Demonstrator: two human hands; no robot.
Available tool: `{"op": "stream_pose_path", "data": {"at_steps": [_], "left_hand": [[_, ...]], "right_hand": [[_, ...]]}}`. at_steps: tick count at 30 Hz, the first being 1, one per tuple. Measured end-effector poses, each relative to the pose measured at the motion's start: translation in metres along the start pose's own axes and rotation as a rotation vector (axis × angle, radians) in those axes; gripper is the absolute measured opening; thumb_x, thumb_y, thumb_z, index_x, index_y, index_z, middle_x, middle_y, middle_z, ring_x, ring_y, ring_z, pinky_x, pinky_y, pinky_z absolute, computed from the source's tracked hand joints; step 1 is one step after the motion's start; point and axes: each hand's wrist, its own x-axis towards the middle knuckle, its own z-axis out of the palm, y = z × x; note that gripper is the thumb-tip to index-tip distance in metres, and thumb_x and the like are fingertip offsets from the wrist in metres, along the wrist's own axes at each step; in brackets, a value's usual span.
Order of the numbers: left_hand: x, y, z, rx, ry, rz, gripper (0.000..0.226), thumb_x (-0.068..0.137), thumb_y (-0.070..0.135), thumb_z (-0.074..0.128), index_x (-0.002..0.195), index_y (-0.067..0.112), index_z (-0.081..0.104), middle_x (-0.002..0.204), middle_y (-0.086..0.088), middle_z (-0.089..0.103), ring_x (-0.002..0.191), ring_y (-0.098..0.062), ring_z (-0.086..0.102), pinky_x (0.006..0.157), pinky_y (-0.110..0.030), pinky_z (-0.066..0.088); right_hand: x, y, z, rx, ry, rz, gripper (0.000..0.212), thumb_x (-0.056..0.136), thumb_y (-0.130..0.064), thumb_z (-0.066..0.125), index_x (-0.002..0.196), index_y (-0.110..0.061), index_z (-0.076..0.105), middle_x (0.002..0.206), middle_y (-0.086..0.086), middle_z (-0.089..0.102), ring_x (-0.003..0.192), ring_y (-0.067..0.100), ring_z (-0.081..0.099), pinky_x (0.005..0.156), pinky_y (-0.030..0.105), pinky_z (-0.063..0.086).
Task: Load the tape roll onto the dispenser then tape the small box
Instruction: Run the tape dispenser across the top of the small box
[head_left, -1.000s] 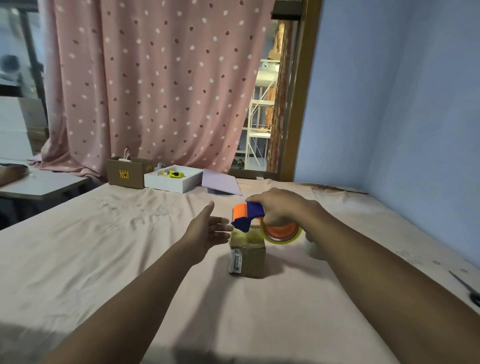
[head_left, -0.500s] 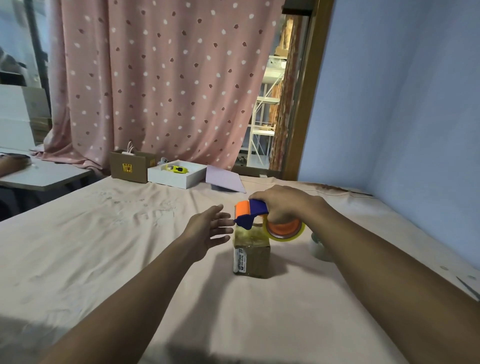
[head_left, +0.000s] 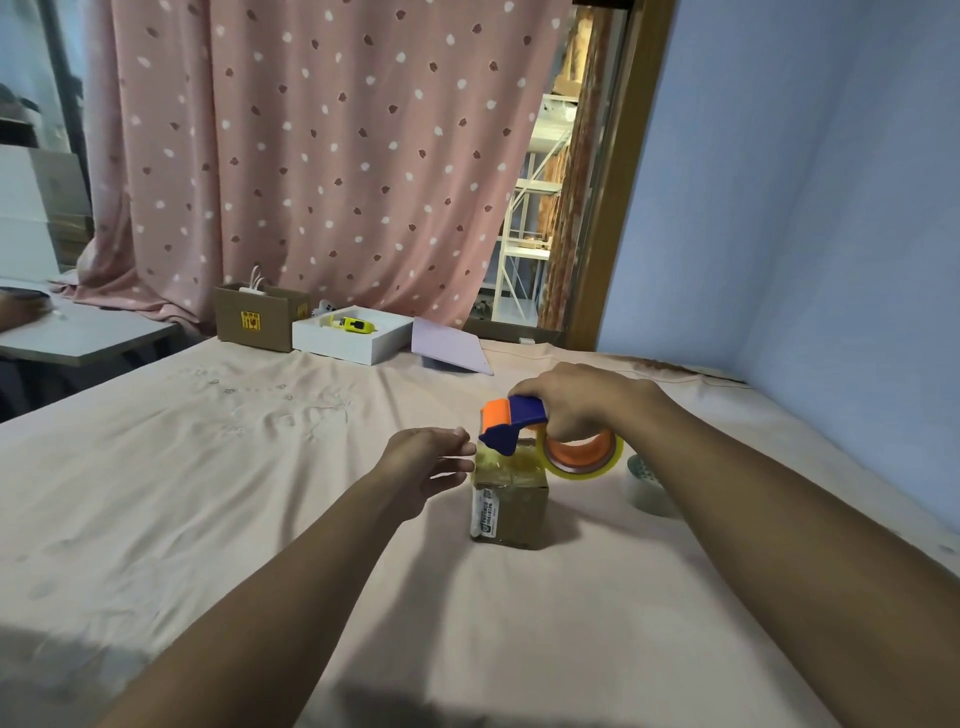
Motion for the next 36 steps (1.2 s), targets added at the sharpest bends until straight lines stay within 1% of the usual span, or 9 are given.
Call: {"op": "stream_pose_path", "data": {"at_steps": [7,10,14,20,23,28,30,33,36], "left_hand": [[0.003,-0.012,0.004,-0.068,0.098,0.002,0.011,0.093,0.009,0.064,0.095,0.001,0.071,0.072,-0.008,0.070,0.054,-0.019,0.062,0.060,-0.029,0.050],[0.003,-0.012,0.006,-0.105,0.141,0.023,0.011,0.093,0.007,0.063,0.096,0.000,0.071,0.073,-0.010,0.067,0.049,-0.018,0.061,0.059,-0.029,0.050],[0.002,-0.005,0.006,-0.138,0.177,0.084,0.009,0.093,0.005,0.064,0.093,0.000,0.071,0.070,-0.009,0.066,0.051,-0.017,0.062,0.060,-0.027,0.051],[0.000,0.006,0.011,-0.127,0.198,0.103,0.009,0.091,0.001,0.063,0.086,-0.001,0.070,0.063,-0.009,0.064,0.047,-0.019,0.058,0.054,-0.026,0.052],[0.004,0.003,-0.005,-0.088,0.233,0.088,0.009,0.091,0.002,0.064,0.084,0.000,0.070,0.059,-0.007,0.062,0.043,-0.016,0.055,0.053,-0.026,0.049],[0.005,-0.010,-0.020,-0.033,0.179,0.045,0.009,0.093,0.005,0.063,0.089,0.001,0.071,0.063,-0.006,0.067,0.051,-0.019,0.057,0.054,-0.027,0.048],[0.006,-0.010,-0.020,-0.042,0.166,0.015,0.008,0.092,0.008,0.065,0.091,0.004,0.071,0.063,-0.004,0.068,0.052,-0.018,0.056,0.055,-0.028,0.046],[0.009,-0.012,-0.023,-0.029,0.121,-0.044,0.008,0.092,0.012,0.067,0.095,0.007,0.072,0.068,-0.001,0.070,0.055,-0.017,0.057,0.057,-0.028,0.045],[0.011,-0.020,-0.020,-0.028,0.106,-0.094,0.009,0.091,0.013,0.068,0.096,0.007,0.073,0.070,-0.002,0.072,0.055,-0.018,0.055,0.056,-0.028,0.044]], "right_hand": [[0.001,-0.003,0.004,0.013,-0.039,-0.011,0.070,0.081,-0.015,0.070,0.145,-0.032,0.047,0.122,0.003,0.062,0.096,0.023,0.050,0.071,0.032,0.043],[0.002,-0.005,-0.001,-0.003,-0.039,-0.017,0.068,0.081,-0.016,0.069,0.144,-0.032,0.047,0.116,0.001,0.060,0.097,0.023,0.051,0.070,0.031,0.042],[0.003,-0.007,-0.011,-0.006,-0.030,-0.019,0.070,0.082,-0.016,0.069,0.146,-0.031,0.045,0.116,0.001,0.058,0.099,0.022,0.052,0.072,0.032,0.044],[-0.005,-0.002,-0.018,-0.022,-0.031,-0.007,0.069,0.084,-0.016,0.069,0.147,-0.031,0.044,0.120,0.001,0.060,0.100,0.021,0.052,0.071,0.031,0.043],[-0.012,0.007,-0.012,-0.033,-0.042,0.012,0.068,0.085,-0.016,0.070,0.146,-0.032,0.045,0.111,-0.003,0.055,0.098,0.021,0.050,0.067,0.029,0.039],[-0.015,0.014,-0.001,-0.055,-0.032,0.029,0.070,0.083,-0.019,0.071,0.146,-0.034,0.045,0.126,0.002,0.062,0.102,0.021,0.051,0.075,0.033,0.045],[-0.013,0.013,0.000,-0.057,-0.029,0.028,0.069,0.083,-0.019,0.070,0.145,-0.034,0.046,0.123,0.001,0.062,0.101,0.021,0.052,0.074,0.033,0.046],[-0.013,0.016,-0.003,-0.059,-0.040,0.039,0.067,0.083,-0.017,0.070,0.143,-0.034,0.047,0.109,-0.003,0.056,0.098,0.021,0.052,0.071,0.032,0.043],[-0.012,0.018,-0.002,-0.050,-0.058,0.046,0.067,0.082,-0.018,0.072,0.143,-0.033,0.048,0.114,-0.002,0.059,0.101,0.021,0.053,0.074,0.032,0.046]]}}
